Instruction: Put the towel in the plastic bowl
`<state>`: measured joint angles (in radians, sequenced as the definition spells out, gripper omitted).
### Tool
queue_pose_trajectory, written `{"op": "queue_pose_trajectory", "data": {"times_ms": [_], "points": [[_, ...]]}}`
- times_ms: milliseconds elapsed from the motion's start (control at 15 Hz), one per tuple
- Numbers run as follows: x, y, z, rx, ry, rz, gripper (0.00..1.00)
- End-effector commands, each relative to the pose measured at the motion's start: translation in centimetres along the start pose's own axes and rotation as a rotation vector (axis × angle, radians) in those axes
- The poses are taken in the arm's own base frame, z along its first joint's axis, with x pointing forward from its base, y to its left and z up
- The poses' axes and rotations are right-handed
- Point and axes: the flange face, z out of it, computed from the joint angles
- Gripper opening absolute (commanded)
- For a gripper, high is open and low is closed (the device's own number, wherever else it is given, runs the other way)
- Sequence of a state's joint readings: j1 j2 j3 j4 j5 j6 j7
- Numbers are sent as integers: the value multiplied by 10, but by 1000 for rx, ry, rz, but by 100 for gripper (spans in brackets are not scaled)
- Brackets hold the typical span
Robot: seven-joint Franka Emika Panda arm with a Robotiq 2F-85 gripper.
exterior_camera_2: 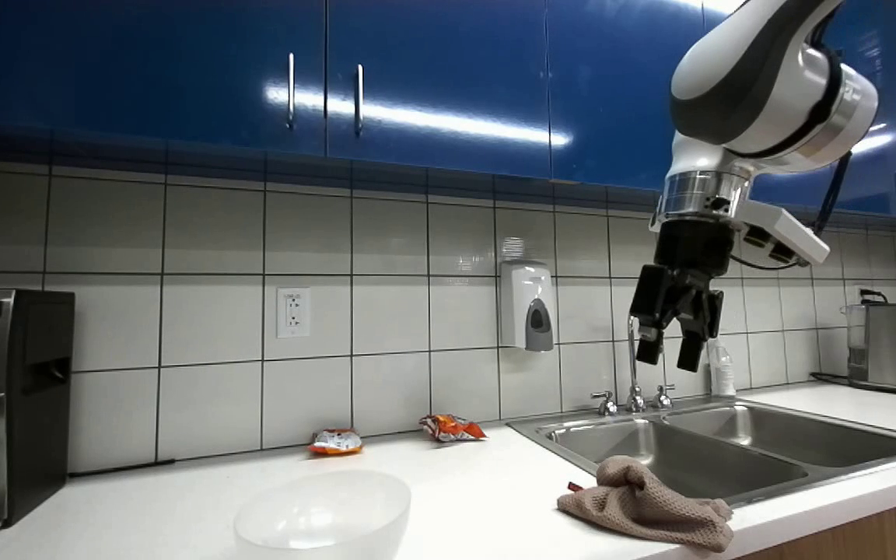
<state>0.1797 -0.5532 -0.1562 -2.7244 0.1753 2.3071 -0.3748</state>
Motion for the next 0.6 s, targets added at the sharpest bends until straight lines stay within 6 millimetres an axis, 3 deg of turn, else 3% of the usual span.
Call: {"op": "queue_pose_trajectory", "data": {"times_ms": [0, 533], "points": [[36, -12, 20, -19, 13, 26, 100], [91, -12, 70, -137, -6, 67, 100]]}}
